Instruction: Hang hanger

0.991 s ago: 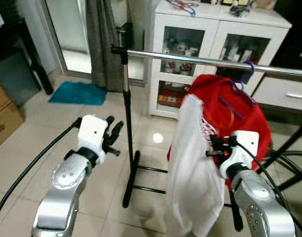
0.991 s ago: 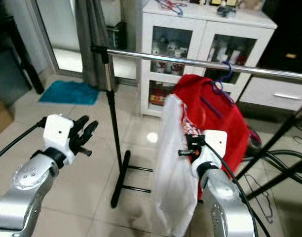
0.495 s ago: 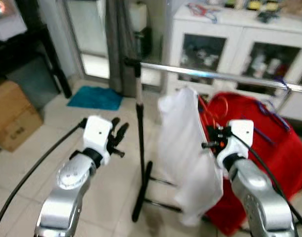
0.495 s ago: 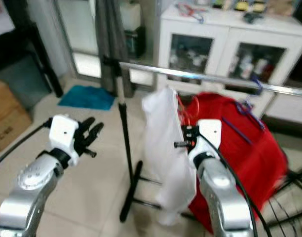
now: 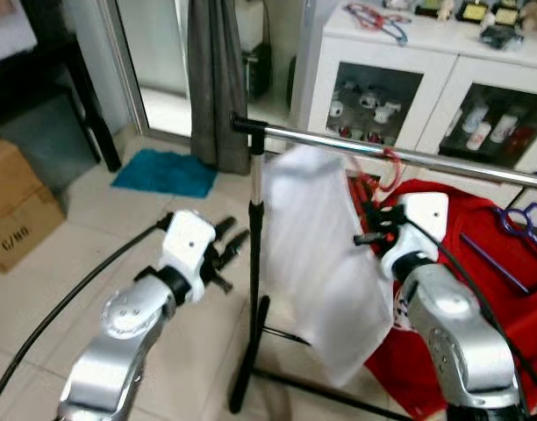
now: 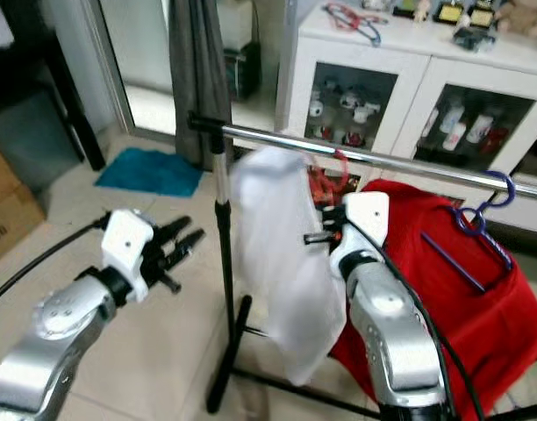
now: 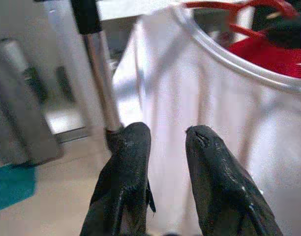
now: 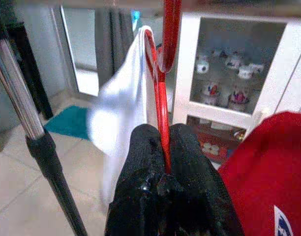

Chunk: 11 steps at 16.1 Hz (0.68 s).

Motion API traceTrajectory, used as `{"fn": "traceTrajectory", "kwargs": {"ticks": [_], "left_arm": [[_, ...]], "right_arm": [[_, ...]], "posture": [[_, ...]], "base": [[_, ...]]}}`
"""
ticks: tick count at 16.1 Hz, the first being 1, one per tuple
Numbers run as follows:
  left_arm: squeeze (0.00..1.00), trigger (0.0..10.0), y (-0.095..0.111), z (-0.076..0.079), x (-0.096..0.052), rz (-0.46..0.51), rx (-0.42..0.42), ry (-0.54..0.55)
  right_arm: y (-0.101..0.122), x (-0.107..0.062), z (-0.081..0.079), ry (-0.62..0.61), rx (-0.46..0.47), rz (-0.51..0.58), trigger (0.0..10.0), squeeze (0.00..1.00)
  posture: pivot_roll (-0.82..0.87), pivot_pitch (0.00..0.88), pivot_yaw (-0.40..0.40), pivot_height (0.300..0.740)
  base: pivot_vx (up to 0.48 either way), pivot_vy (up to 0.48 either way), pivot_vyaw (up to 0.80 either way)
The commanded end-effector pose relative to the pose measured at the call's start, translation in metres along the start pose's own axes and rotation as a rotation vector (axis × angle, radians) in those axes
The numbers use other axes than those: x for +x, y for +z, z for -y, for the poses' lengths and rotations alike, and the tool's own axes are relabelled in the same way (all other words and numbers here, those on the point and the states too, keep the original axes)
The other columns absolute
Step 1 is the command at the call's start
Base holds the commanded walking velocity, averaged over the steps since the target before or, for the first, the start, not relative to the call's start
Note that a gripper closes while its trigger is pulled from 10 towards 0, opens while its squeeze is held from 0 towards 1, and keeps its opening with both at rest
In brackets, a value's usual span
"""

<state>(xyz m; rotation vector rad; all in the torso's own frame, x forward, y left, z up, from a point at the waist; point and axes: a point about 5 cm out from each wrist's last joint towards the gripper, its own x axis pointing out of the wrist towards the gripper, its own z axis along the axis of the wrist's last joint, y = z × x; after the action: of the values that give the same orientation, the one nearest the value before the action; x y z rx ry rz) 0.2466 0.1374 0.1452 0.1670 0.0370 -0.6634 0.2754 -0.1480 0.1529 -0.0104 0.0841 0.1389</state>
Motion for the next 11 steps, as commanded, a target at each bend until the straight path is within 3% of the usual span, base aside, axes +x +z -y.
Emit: {"fn": "traceTrajectory", "kwargs": {"ticks": [1,4,6,8,10,11], "left_arm": [[0.00,10.0,0.008,0.006,-0.001,0.047,0.000,-0.075],[0.00,10.0,0.020,0.016,-0.001,0.119,-0.030,-0.228],[0.00,10.0,0.024,0.018,-0.001,0.134,-0.039,-0.263],[0.00,10.0,0.033,0.020,-0.004,0.151,-0.040,-0.360],[0.00,10.0,0.034,0.016,-0.005,0.145,-0.027,-0.358],[0.00,10.0,0.034,0.015,-0.007,0.141,-0.026,-0.364]], "right_arm": [[0.009,0.004,0.001,-0.014,-0.009,0.023,10.0,0.00],[0.006,0.018,0.010,-0.058,-0.016,-0.036,10.0,0.00],[0.004,0.024,0.013,-0.064,-0.023,-0.062,10.0,0.00],[0.013,0.061,0.019,-0.051,-0.006,-0.115,10.0,0.00],[0.019,0.079,0.023,-0.065,-0.011,-0.132,10.0,0.00],[0.014,0.089,0.024,-0.063,-0.032,-0.207,10.0,0.00]], "posture": [[0.00,0.000,-0.049,0.740],[0.00,0.000,-0.054,0.740],[0.00,0.000,-0.053,0.740],[0.00,0.000,-0.049,0.740],[0.01,0.000,-0.051,0.740],[0.01,0.000,-0.058,0.740]], "base": [[0.000,0.000,0.00],[0.000,0.000,0.00],[0.000,0.000,0.00],[0.000,0.000,0.00],[0.000,0.000,0.00],[0.000,0.000,0.00]]}}
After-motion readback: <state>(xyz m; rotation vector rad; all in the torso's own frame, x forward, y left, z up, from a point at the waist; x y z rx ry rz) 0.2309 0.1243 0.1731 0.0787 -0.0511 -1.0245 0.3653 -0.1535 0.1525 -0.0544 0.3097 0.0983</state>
